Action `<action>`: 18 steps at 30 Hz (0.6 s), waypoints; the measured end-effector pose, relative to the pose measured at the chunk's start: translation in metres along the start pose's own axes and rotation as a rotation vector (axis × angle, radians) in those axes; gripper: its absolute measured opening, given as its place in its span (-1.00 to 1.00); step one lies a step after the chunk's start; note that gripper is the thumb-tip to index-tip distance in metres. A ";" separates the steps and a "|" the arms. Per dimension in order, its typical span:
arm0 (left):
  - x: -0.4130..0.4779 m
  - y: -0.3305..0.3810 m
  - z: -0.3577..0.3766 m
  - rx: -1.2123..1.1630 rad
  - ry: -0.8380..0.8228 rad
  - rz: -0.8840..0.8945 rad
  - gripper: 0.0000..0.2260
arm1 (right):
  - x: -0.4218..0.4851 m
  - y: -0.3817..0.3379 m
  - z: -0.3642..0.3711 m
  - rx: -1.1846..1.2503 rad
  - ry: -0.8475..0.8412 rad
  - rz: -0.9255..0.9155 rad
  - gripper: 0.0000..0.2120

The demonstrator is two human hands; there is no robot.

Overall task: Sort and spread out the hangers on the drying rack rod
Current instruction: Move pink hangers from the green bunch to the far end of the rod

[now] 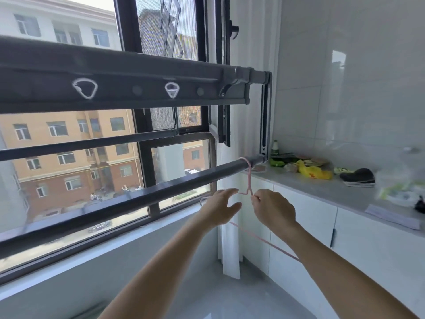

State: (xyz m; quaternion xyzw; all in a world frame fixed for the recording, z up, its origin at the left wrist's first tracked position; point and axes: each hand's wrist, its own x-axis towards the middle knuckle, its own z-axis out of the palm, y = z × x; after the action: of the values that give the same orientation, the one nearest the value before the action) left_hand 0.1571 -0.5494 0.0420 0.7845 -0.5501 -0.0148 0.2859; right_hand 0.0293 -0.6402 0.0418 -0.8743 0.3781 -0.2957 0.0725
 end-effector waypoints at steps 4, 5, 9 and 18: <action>-0.006 0.002 0.003 -0.001 -0.047 0.027 -0.52 | 0.004 0.008 0.000 -0.066 -0.015 0.020 -0.74; -0.008 0.003 0.002 -0.004 -0.031 0.034 -0.52 | 0.004 0.007 -0.002 -0.083 -0.022 0.020 -0.74; -0.024 0.001 -0.011 -0.035 0.081 0.035 -0.59 | -0.003 0.001 -0.014 -0.086 0.236 -0.106 -0.70; -0.148 -0.014 -0.067 -0.117 0.434 -0.161 -0.75 | -0.065 -0.091 0.010 0.383 0.105 -0.626 -0.76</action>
State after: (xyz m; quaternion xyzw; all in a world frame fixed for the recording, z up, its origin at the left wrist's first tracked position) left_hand 0.1339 -0.3882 0.0484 0.7927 -0.4096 0.0996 0.4404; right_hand 0.0560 -0.5319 0.0357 -0.9018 0.0333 -0.4135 0.1211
